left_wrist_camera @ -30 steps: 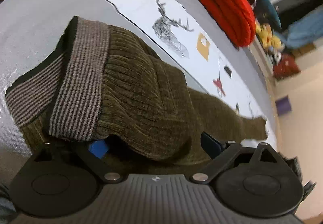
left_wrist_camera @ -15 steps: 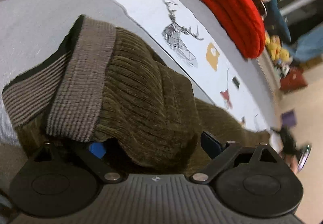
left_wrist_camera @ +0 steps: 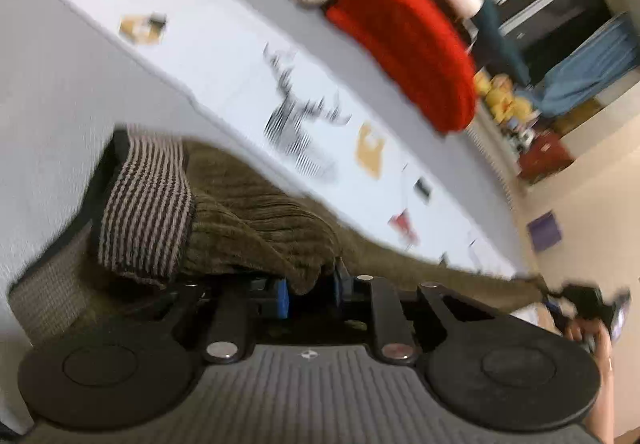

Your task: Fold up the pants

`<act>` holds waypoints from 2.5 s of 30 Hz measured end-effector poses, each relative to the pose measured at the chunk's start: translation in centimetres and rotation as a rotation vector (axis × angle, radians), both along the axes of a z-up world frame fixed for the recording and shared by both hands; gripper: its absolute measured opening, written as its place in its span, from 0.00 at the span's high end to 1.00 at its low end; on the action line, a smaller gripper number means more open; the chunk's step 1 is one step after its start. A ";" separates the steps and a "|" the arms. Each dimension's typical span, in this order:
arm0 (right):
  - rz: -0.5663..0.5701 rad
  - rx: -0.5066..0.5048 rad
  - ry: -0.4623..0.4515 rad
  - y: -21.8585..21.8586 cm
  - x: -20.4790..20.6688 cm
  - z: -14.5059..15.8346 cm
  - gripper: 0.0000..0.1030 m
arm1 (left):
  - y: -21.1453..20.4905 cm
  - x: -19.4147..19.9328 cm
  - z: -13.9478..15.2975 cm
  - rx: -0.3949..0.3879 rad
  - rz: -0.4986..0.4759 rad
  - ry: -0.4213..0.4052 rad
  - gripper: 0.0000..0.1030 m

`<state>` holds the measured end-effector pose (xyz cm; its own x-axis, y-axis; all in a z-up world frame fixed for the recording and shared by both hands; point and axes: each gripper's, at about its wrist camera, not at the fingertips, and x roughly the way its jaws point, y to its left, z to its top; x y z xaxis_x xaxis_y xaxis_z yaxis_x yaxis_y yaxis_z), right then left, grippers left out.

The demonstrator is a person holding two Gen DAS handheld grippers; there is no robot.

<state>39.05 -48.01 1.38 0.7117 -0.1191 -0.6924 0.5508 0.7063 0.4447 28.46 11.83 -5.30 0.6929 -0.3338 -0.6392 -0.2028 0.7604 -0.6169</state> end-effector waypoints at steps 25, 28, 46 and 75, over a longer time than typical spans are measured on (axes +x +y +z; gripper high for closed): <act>-0.044 0.258 0.030 -4.0 -26.2 -10.7 0.83 | 2.7 -5.9 -4.4 0.089 0.113 0.266 0.71; -0.040 0.261 0.058 -3.9 -25.2 -11.5 0.82 | 1.8 -5.8 -4.2 0.149 0.111 0.257 0.70; -0.115 0.252 0.091 -3.4 -23.9 -11.7 0.65 | -0.3 -4.6 -4.3 0.238 0.057 0.261 0.38; -0.127 0.281 0.078 -3.7 -24.0 -11.9 0.61 | -0.8 -4.6 -3.9 0.272 0.041 0.252 0.29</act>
<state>15.03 -51.68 -10.48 0.6469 0.0004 -0.7626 0.6668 0.4851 0.5658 23.84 11.08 -9.17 0.5115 -0.1033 -0.8531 -0.3562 0.8780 -0.3198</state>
